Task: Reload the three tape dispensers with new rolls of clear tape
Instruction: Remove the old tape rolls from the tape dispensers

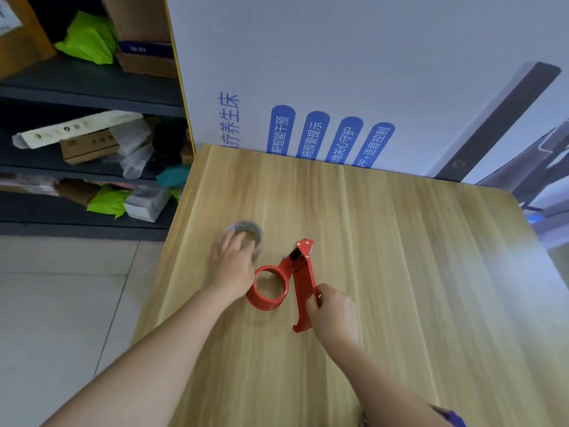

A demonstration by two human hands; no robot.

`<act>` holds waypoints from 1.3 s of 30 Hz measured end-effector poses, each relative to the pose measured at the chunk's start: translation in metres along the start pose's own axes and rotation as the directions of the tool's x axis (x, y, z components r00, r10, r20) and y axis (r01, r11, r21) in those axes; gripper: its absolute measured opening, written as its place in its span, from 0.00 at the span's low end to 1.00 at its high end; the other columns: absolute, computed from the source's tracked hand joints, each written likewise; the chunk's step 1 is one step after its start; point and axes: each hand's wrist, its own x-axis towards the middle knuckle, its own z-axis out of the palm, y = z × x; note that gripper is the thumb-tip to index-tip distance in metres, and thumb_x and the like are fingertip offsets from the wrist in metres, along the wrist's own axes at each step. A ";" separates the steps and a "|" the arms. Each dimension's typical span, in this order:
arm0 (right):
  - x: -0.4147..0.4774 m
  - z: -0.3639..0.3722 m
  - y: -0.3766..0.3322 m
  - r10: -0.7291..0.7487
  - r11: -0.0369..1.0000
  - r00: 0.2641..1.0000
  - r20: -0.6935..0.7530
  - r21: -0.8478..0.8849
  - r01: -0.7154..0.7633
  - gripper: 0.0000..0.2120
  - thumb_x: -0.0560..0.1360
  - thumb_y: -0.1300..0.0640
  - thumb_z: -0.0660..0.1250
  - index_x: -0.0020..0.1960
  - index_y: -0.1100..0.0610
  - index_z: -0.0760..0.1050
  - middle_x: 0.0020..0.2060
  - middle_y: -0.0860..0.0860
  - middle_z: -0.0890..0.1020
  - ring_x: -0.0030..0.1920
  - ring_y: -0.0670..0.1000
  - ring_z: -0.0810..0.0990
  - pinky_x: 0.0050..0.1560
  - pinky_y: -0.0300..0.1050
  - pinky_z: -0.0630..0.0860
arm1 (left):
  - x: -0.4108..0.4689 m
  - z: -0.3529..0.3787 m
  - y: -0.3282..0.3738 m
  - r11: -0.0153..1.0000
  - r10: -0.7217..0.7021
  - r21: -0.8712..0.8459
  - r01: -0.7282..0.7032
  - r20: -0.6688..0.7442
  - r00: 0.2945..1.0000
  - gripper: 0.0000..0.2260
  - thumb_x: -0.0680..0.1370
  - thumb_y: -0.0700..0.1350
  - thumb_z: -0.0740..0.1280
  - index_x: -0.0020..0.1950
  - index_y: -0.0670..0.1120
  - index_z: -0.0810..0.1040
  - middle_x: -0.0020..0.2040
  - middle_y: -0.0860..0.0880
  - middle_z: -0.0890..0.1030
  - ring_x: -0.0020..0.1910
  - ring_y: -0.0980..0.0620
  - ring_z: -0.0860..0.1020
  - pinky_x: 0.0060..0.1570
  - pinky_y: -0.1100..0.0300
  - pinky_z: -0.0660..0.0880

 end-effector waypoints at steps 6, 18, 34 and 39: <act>-0.008 0.002 -0.001 -0.033 0.999 0.999 0.008 0.003 0.033 0.11 0.77 0.56 0.59 0.38 0.57 0.74 0.24 0.46 0.75 0.23 0.45 0.71 0.23 0.38 0.64 | -0.037 0.002 0.018 0.996 -0.053 -0.069 0.052 -0.015 0.998 0.14 0.79 0.54 0.61 0.51 0.47 0.81 0.46 0.51 0.75 0.44 0.51 0.76 0.40 0.56 0.74; -0.099 -0.021 0.047 -0.295 0.951 0.954 0.063 -0.078 0.299 0.14 0.78 0.47 0.61 0.43 0.56 0.78 0.27 0.49 0.78 0.29 0.52 0.74 0.28 0.43 0.67 | -0.179 0.019 0.060 0.940 -0.215 -0.253 0.227 0.072 0.974 0.16 0.80 0.48 0.62 0.32 0.46 0.74 0.37 0.48 0.74 0.34 0.49 0.77 0.28 0.60 0.63; -0.231 0.019 0.126 -0.363 0.907 0.870 0.333 -0.087 0.411 0.13 0.80 0.48 0.59 0.54 0.57 0.75 0.49 0.55 0.84 0.51 0.59 0.81 0.44 0.47 0.72 | -0.333 0.063 0.071 0.925 -0.331 -0.121 0.360 0.211 0.920 0.12 0.79 0.46 0.62 0.37 0.45 0.75 0.39 0.49 0.74 0.38 0.49 0.75 0.35 0.58 0.66; -0.234 0.021 0.124 -0.335 0.916 0.873 0.355 -0.096 0.391 0.16 0.79 0.45 0.59 0.56 0.56 0.75 0.49 0.55 0.84 0.51 0.58 0.81 0.45 0.47 0.74 | -0.328 0.062 0.069 0.939 -0.317 -0.051 0.340 0.254 0.914 0.09 0.79 0.45 0.61 0.41 0.45 0.75 0.42 0.48 0.76 0.45 0.46 0.79 0.38 0.58 0.68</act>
